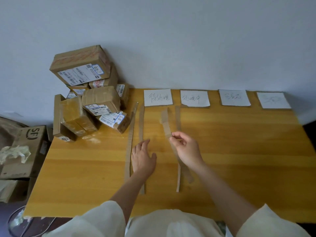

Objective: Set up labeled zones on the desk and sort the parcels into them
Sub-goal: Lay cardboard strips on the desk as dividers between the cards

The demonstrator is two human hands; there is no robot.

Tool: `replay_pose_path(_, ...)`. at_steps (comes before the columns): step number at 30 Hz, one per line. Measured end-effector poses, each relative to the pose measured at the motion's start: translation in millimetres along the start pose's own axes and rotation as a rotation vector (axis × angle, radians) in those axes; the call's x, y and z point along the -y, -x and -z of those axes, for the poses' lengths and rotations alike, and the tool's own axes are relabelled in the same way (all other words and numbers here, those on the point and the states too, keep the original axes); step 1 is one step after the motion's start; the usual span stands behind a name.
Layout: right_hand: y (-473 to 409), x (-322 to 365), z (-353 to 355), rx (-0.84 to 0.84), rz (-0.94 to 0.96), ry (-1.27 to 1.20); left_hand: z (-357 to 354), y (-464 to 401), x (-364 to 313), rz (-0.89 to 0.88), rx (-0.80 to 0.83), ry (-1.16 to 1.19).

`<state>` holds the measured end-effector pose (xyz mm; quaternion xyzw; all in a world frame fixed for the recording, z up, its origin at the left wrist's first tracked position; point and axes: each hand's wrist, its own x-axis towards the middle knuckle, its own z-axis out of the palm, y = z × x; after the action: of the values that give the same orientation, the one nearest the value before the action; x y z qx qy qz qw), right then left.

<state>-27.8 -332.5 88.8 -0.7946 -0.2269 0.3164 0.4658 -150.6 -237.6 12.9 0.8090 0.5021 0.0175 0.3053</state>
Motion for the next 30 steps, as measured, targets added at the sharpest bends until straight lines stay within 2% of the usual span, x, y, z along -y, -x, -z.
replay_pose_path(9, 18, -17, 85, -0.241, -0.003, -0.163, -33, 8, -64, -0.146, 0.075, -0.062)
replay_pose_path(16, 25, -51, 131, -0.341, -0.111, -0.193, -68, 17, -105, -0.301, 0.331, -0.202)
replay_pose_path(21, 24, -95, 150, -0.324, -0.312, -0.136, -91, 26, -119, -0.384, 0.484, -0.358)
replay_pose_path(25, 18, -136, 159, -0.263, -0.475, -0.044, -103, 32, -121, -0.407, 0.526, -0.447)
replay_pose_path(30, 9, -172, 163, -0.186, -0.566, 0.014, -114, 37, -121, -0.396, 0.582, -0.524)
